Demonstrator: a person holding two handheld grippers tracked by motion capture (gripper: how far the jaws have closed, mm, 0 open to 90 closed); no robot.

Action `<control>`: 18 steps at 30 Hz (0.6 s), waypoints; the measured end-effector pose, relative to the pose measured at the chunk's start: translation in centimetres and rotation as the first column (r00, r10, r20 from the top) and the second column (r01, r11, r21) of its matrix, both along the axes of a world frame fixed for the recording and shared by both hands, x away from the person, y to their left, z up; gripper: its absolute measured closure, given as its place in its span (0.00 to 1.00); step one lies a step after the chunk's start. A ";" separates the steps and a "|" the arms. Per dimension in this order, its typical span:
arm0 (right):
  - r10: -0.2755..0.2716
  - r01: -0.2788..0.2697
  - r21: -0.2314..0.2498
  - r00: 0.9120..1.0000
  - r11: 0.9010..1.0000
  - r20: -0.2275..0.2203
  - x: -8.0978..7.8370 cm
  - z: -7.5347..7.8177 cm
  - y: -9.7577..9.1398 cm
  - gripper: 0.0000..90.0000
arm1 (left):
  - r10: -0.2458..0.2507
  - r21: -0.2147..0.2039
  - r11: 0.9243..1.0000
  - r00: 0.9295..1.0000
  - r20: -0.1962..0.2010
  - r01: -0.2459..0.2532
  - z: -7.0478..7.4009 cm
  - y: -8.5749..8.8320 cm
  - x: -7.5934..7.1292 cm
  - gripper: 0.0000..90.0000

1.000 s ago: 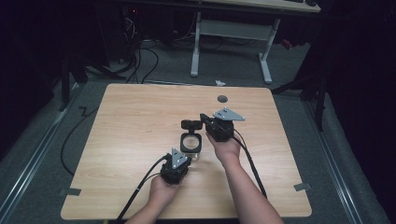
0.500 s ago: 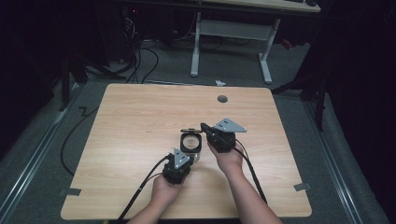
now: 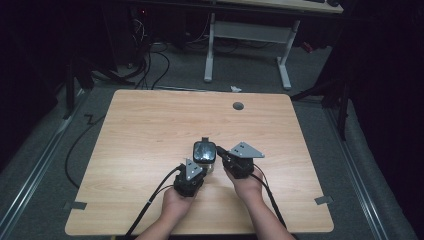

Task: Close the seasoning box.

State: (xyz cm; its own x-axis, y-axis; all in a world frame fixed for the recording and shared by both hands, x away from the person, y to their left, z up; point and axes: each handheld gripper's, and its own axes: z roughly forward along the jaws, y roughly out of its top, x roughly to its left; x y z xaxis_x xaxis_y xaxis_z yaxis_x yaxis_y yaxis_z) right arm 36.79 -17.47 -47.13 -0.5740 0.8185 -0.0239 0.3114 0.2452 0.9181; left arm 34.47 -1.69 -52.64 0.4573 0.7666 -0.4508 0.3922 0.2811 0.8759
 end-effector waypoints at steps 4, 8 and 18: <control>-0.051 0.051 0.024 0.999 0.998 -0.011 -0.9 -0.4 -2.6 1.00 | -0.002 0.005 1.000 1.000 0.016 0.002 0.4 2.6 -1.0 0.96; -0.123 0.123 0.023 0.992 0.992 -0.022 -2.4 -1.1 -6.2 0.99 | 0.038 0.015 0.999 0.999 0.014 -0.038 1.1 7.0 -0.8 0.87; -0.328 0.329 0.006 0.943 0.944 -0.050 -7.5 -3.7 -13.7 0.85 | 0.216 0.029 0.976 0.976 -0.014 -0.215 0.2 16.9 0.2 0.58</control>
State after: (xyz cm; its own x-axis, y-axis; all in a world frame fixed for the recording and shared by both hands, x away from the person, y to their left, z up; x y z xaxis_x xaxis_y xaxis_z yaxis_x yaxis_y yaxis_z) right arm 29.31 -31.16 -50.86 -0.2735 0.9618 0.0097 0.4155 0.1091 0.9030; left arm 34.69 15.17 -52.42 0.2726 0.8582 -0.4350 0.3395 0.3372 0.8781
